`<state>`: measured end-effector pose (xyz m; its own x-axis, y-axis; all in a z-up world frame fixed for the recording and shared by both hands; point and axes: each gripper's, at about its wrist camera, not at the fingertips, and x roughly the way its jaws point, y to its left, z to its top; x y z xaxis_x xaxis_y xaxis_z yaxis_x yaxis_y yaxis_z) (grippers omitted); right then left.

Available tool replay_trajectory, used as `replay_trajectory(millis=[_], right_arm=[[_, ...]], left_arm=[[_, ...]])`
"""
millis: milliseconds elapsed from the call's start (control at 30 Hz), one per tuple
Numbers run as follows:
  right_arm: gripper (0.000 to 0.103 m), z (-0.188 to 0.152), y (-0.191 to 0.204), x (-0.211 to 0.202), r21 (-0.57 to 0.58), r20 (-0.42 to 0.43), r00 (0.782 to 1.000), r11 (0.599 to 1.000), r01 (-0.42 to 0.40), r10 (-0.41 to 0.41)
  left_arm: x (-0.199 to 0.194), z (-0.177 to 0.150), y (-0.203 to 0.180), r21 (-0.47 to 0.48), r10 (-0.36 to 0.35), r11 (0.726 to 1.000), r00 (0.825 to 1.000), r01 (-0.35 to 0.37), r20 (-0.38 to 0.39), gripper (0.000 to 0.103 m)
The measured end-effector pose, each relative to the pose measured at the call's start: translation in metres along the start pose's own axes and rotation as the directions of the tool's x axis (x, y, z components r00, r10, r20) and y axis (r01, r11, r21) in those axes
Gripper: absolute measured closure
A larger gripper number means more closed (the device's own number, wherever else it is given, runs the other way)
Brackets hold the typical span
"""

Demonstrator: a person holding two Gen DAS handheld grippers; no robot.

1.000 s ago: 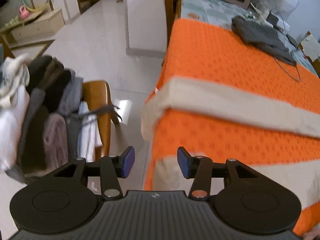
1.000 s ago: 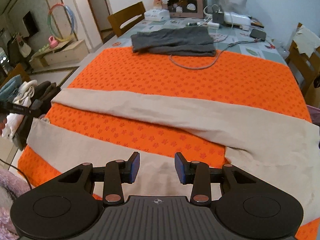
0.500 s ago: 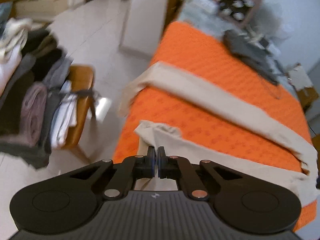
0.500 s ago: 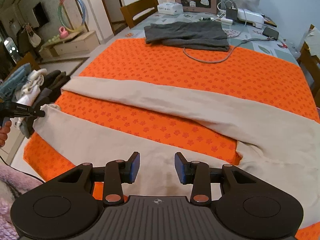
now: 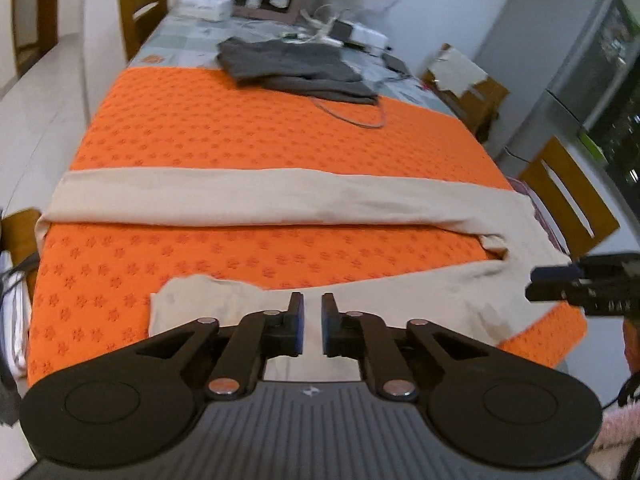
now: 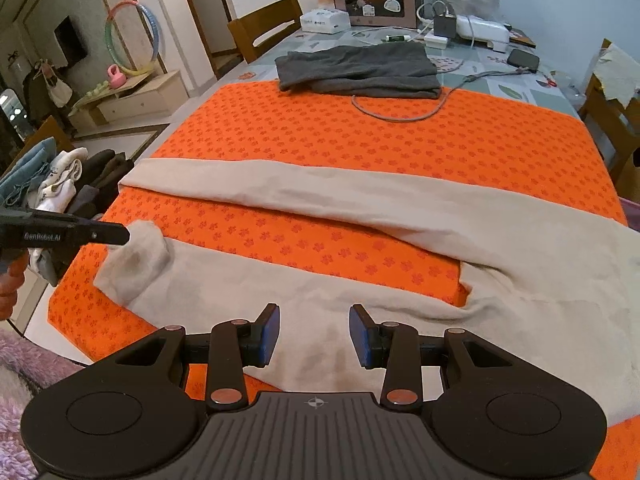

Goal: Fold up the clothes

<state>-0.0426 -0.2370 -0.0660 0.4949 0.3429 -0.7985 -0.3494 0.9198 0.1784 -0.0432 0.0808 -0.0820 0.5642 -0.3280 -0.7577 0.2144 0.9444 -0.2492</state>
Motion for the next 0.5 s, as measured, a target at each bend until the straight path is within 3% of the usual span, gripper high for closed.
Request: replay_trajectory(millis=[133, 300, 500], right_arm=[[0.062, -0.005, -0.003, -0.003, 0.014, 0.001, 1.0, 1.0, 0.013, -0.013], [0.062, -0.009, -0.007, -0.002, 0.028, -0.008, 1.0, 0.999, 0.027, -0.027], [0.062, -0.013, -0.008, -0.002, 0.032, -0.013, 0.999, 0.999, 0.035, -0.034]], left_arm=[[-0.011, -0.007, 0.015, -0.041, 0.097, 0.995, 0.994, -0.094, 0.053, 0.068], [-0.005, -0.016, 0.049, -0.14, 0.232, 0.964, 0.972, -0.225, 0.034, 0.067], [0.011, -0.023, 0.066, -0.177, 0.264, 0.949, 0.965, -0.262, -0.012, 0.067]])
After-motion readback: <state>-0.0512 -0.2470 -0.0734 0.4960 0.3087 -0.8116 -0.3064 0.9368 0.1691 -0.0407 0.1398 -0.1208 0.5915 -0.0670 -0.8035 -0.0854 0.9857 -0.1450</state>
